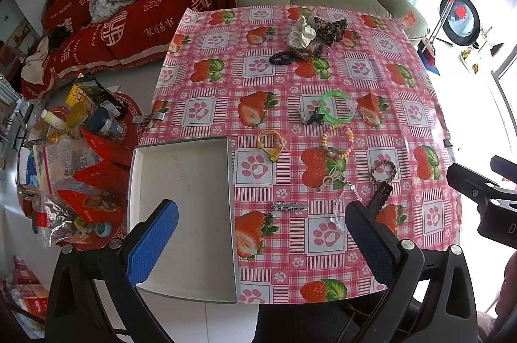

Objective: Organize jewelry

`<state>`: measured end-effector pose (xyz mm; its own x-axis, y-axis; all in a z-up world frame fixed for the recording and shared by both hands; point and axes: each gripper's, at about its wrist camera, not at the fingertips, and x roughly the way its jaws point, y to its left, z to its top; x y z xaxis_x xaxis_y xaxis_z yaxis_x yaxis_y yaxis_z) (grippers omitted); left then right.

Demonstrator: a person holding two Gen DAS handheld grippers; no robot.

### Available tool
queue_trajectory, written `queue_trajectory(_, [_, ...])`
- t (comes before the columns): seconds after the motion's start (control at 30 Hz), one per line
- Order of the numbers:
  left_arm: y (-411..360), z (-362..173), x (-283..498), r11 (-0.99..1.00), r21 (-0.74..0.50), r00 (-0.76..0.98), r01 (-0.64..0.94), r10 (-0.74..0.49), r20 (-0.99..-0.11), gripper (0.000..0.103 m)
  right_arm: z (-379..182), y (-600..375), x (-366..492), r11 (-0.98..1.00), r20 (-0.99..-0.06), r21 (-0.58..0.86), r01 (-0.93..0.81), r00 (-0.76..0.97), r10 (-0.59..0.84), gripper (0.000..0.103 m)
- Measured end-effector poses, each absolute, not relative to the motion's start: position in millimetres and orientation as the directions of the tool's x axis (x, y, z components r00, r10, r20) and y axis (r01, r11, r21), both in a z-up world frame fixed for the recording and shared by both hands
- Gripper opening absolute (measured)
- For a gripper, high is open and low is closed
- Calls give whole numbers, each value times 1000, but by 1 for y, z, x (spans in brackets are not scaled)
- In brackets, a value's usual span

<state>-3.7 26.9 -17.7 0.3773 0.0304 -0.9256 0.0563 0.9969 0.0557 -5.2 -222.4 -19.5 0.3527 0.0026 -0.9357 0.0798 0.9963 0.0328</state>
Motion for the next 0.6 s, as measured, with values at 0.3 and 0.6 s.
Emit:
queue_trajectory(0.3, [26, -18, -3, 997, 56, 375, 58, 30, -926, 103, -19, -223, -5, 996, -937, 35, 82, 350, 4, 103])
queue_trajectory(0.6, [25, -20, -4, 997, 55, 370, 58, 29, -929, 103, -19, -225, -4, 996, -938, 34, 82, 347, 4, 103])
